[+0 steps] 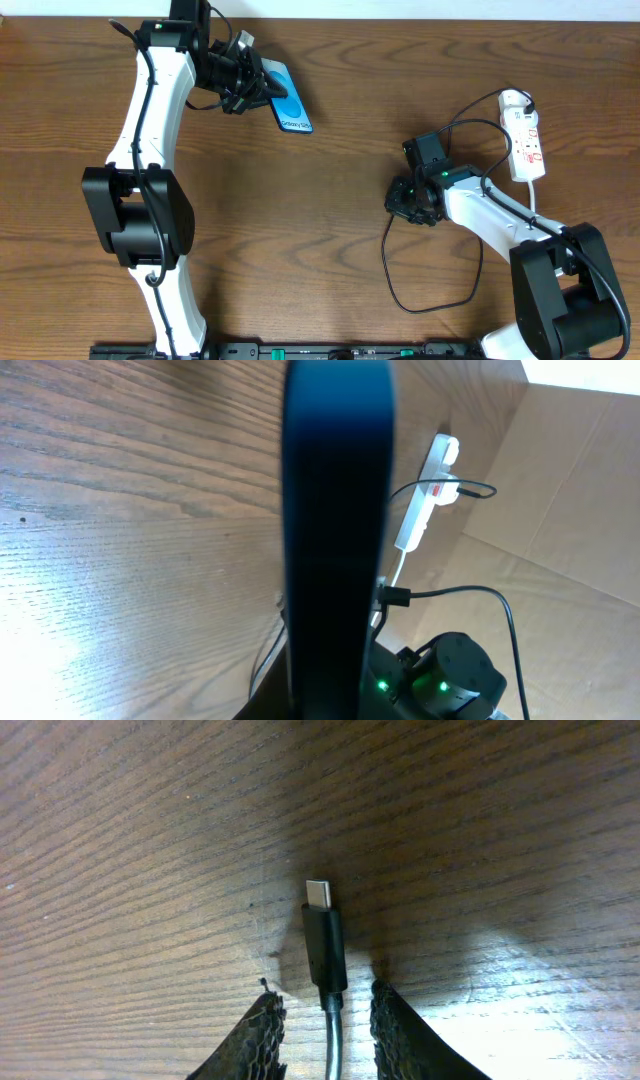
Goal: Plug charger to phone and switch on socket
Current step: 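Grasp the black USB-C cable end with the right gripper, then lift the cable plug toward the phone's bottom port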
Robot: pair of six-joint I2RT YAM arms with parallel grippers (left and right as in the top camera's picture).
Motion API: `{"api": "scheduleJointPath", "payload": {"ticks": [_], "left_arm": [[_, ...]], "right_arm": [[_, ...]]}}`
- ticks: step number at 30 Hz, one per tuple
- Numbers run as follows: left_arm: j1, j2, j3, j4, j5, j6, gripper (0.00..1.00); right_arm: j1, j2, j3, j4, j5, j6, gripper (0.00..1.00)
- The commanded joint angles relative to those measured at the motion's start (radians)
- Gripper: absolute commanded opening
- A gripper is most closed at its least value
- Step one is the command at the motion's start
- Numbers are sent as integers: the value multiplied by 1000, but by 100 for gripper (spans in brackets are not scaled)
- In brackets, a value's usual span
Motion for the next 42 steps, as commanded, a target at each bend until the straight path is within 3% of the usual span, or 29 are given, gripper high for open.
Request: {"api": "scheduleJointPath", "payload": {"ticks": [1, 5, 19, 32, 36, 39, 42], "left_arm": [[1, -34, 19, -2, 16, 20, 7], [1, -34, 19, -2, 16, 20, 7], [1, -34, 19, -5, 16, 19, 7], [1, -34, 19, -5, 26, 20, 7], [1, -34, 19, 46, 216, 82, 7], [1, -34, 19, 167, 485, 132, 7], [-1, -34, 19, 263, 626, 137, 7]], "right_arm": [[-6, 38, -14, -6, 16, -10, 27], [-6, 38, -14, -5, 22, -10, 22], [-6, 38, -14, -4, 31, -10, 18], [-6, 32, -1, -4, 6, -46, 1], [-6, -28, 31, 0, -106, -137, 1], [-6, -136, 52, 39, -306, -285, 1], [-6, -241, 52, 87, -475, -400, 1]]}}
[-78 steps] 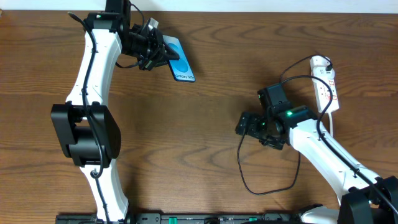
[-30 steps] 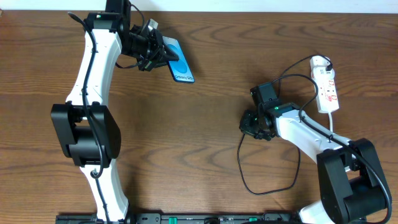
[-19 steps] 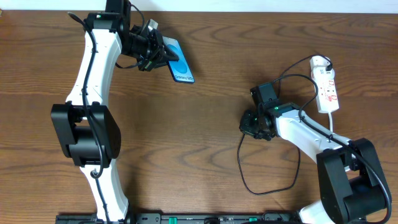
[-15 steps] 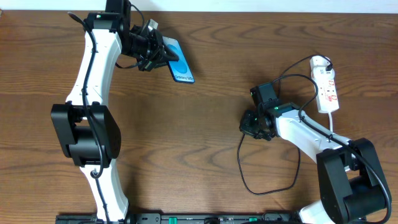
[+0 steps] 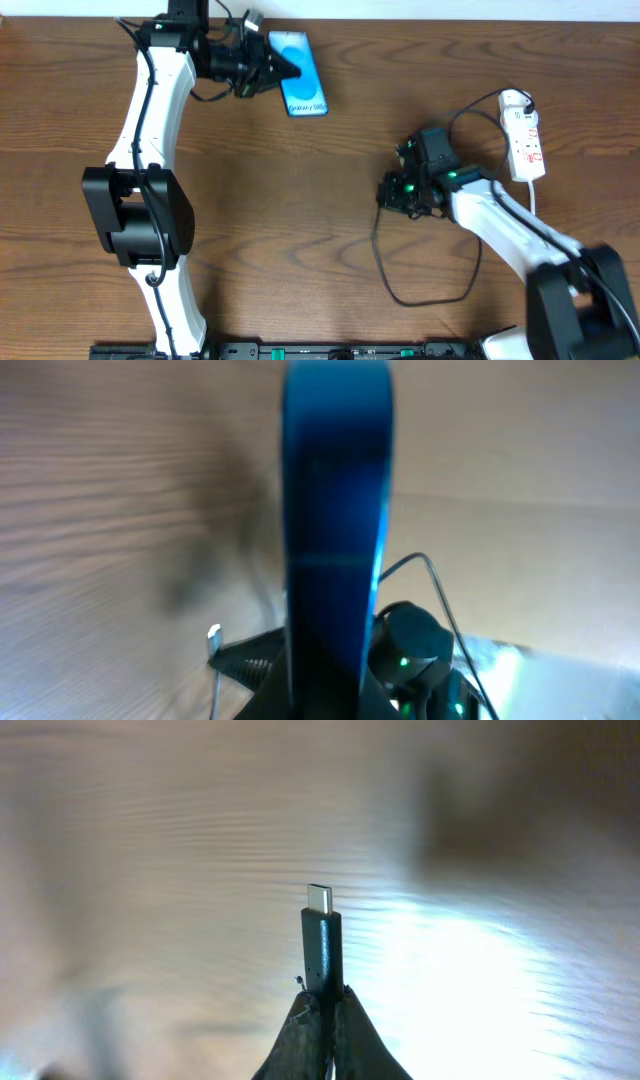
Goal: Plug charger to phone and switch on socket
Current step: 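Lift the cable plug toward the phone's bottom port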
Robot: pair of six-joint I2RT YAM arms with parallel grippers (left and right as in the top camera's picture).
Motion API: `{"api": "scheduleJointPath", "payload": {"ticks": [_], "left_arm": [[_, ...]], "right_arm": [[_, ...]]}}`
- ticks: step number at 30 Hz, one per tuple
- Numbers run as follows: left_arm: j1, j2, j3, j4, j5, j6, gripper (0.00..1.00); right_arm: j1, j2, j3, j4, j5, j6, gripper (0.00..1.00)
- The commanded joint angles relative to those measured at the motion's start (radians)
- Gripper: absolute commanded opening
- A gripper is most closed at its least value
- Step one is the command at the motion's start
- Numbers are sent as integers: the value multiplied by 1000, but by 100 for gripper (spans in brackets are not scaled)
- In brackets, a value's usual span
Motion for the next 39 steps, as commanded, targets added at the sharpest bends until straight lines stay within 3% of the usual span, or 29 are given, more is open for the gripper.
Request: {"api": "scheduleJointPath", "payload": {"ticks": [1, 10, 16, 22, 31, 39], "left_arm": [[-3, -34, 20, 91, 312, 48, 7], [-78, -34, 20, 129, 315, 169, 7], [-112, -34, 20, 129, 252, 174, 7], [-112, -34, 20, 133, 254, 110, 7], [-112, -34, 20, 212, 317, -34, 7], [-112, -34, 20, 223, 317, -55, 7]], "right_arm": [[-3, -151, 34, 37, -280, -193, 1], [-2, -274, 34, 101, -342, -201, 1], [-2, -273, 34, 146, -358, -136, 1], [0, -273, 34, 269, -358, 8, 1], [17, -273, 34, 296, -357, 96, 1], [18, -272, 34, 352, -350, 166, 1]]}}
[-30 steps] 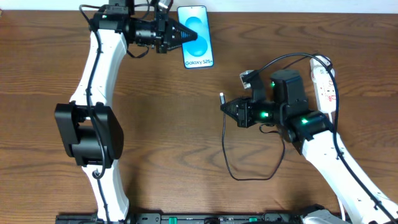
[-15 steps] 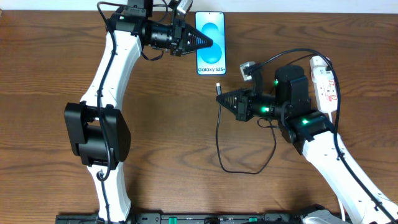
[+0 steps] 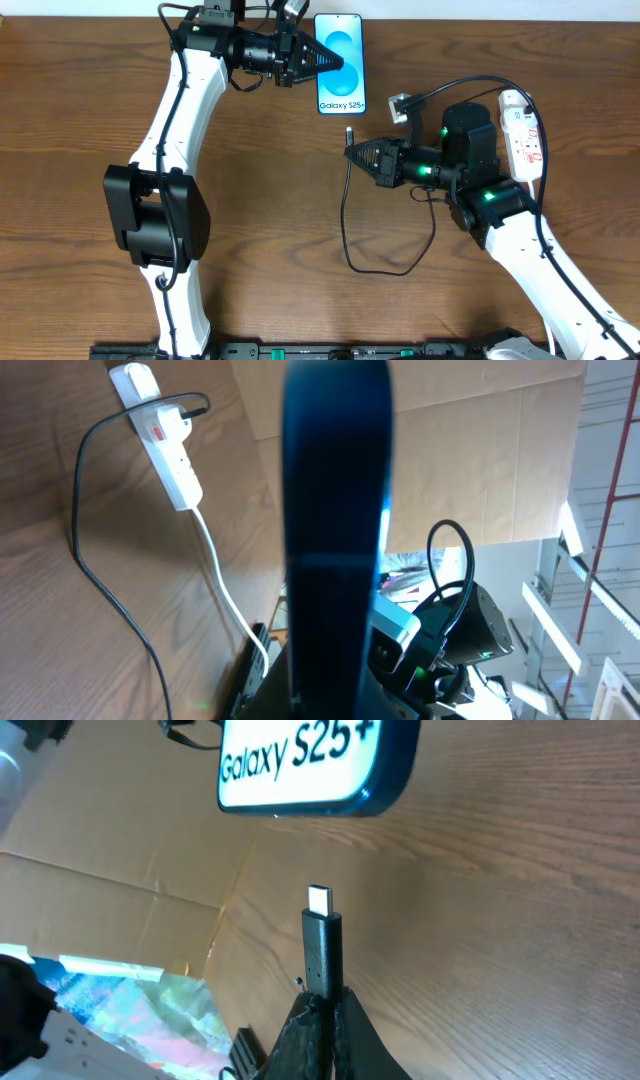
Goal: Plug charger to phone and switch on socket
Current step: 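Lift the cable plug toward the phone's bottom port, then push the USB-C plug up into the phone's bottom port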
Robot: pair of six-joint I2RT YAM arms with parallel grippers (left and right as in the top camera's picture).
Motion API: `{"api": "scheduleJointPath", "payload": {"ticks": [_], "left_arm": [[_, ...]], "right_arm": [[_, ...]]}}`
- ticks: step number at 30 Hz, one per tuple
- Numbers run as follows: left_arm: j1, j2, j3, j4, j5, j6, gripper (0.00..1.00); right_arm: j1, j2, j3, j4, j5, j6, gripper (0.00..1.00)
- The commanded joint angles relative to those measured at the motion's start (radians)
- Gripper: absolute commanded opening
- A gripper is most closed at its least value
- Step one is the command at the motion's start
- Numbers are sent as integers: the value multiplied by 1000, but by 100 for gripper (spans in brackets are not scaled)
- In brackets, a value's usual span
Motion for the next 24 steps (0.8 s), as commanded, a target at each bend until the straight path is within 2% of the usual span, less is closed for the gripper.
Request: {"api": "scheduleJointPath", "payload": {"ticks": [1, 9, 24], "left_arm": [[4, -34, 20, 5, 53, -13, 7], [4, -34, 20, 5, 53, -9, 7], [-19, -34, 20, 5, 53, 4, 7]], "right_arm": [[8, -11, 12, 16, -10, 51, 1], [30, -11, 12, 72, -5, 85, 1], [31, -9, 12, 76, 32, 100, 1]]}}
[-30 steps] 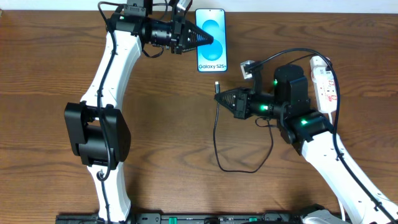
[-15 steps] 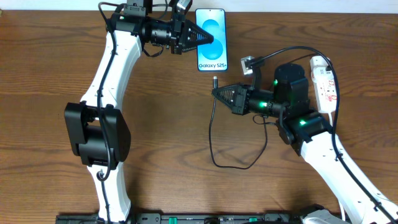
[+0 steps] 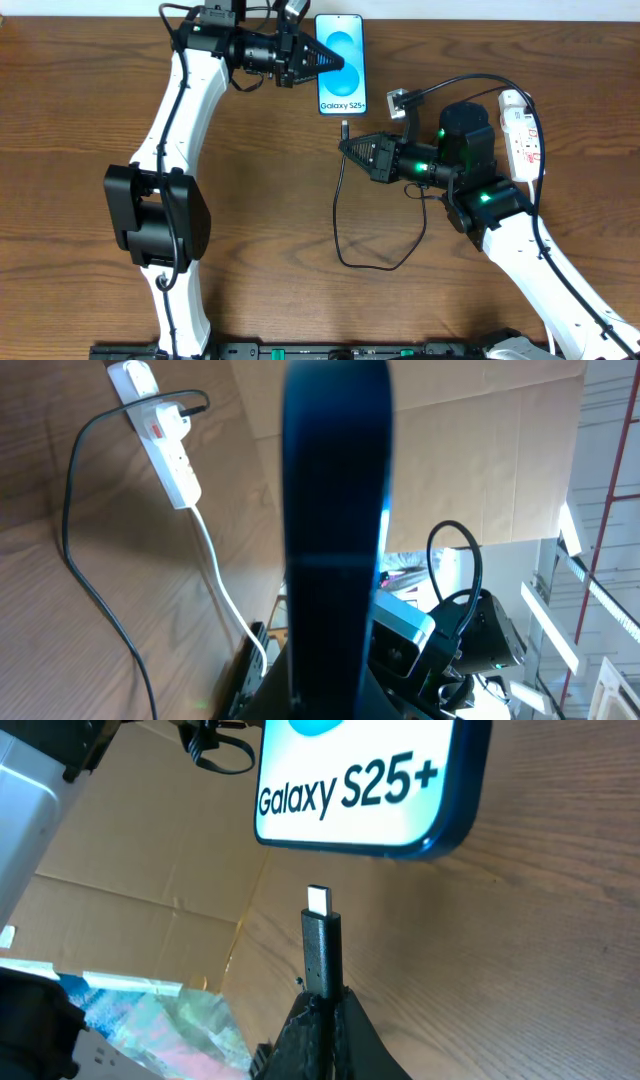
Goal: Plug charger to phone and switch on socket
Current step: 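Push the USB-C plug up into the phone's bottom port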
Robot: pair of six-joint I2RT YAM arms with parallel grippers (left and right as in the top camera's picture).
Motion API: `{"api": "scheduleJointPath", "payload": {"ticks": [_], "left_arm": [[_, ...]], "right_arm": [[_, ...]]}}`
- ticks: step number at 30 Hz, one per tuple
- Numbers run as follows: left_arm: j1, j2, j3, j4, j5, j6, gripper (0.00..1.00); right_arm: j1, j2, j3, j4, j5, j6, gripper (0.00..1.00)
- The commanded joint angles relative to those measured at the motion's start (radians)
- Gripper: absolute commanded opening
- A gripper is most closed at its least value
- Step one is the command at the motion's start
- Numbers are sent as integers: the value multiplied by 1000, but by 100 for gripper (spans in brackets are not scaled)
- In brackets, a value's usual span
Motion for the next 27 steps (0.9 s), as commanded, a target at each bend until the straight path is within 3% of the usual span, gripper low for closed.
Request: {"api": "scheduleJointPath", "payload": {"ticks": [1, 27], "left_arm": [[-11, -34, 20, 5, 53, 11, 7], [-11, -34, 20, 5, 54, 21, 7]], "right_arm": [[4, -9, 12, 7, 9, 9, 1], [2, -9, 12, 10, 34, 21, 1]]}}
